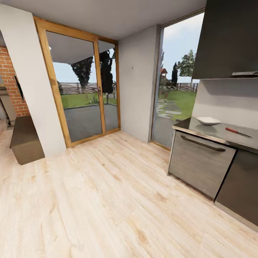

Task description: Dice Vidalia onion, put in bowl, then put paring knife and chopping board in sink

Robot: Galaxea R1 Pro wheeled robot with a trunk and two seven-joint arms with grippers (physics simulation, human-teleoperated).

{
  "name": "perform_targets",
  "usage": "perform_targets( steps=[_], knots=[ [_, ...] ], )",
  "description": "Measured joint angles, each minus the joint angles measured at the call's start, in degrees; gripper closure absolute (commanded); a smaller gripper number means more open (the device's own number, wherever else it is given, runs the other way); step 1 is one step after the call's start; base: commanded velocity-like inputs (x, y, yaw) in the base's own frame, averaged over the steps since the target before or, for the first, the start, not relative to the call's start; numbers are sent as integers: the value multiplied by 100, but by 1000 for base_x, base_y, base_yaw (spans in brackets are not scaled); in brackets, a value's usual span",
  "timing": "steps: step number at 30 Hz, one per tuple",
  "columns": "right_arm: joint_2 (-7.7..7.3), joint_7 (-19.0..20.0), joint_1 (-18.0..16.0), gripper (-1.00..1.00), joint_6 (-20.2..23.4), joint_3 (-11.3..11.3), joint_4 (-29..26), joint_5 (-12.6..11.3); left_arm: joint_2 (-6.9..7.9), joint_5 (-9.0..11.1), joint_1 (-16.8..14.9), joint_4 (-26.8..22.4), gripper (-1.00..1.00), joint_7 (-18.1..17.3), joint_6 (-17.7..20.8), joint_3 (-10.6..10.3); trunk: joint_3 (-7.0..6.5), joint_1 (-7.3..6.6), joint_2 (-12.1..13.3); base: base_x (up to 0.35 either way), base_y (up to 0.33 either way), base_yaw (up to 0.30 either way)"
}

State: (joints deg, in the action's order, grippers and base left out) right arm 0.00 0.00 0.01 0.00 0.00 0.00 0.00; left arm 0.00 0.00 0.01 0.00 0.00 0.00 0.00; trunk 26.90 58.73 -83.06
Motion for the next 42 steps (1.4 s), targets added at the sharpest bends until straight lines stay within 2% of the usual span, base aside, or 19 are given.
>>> perform_targets(
  steps=[4,9,21,29,31,35,37,42],
  knots=[
    [128,-1,-6,-100,-8,17,-90,8,15,9,10,-16,-100,-8,-8,16,-1,0,0,0,0,0],
    [189,-7,-7,-100,-51,17,-175,8,9,8,9,-16,-100,-8,-8,17,-1,0,0,0,0,0],
    [208,-11,-8,-100,-78,13,-210,8,8,8,9,-58,-100,-8,-8,18,-2,0,0,0,0,0],
    [213,-16,-8,-100,-313,13,-310,4,8,8,7,-227,-100,-8,-8,22,-2,0,1,0,0,0],
    [222,-16,-8,-100,-522,10,-314,-3,8,8,7,-321,-100,-8,-8,21,-2,0,1,0,0,0],
    [236,-14,-6,-100,-618,2,-328,-17,8,8,7,-556,-100,-8,-8,20,-2,0,1,0,0,0],
    [245,-11,-7,-100,-680,-3,-386,-22,8,8,7,-767,-100,-6,-8,23,-2,0,1,0,0,0],
    [259,-8,-6,-100,-1146,-7,-683,-34,11,8,7,-1374,-100,0,-27,27,-2,0,1,0,0,0]
  ],
)
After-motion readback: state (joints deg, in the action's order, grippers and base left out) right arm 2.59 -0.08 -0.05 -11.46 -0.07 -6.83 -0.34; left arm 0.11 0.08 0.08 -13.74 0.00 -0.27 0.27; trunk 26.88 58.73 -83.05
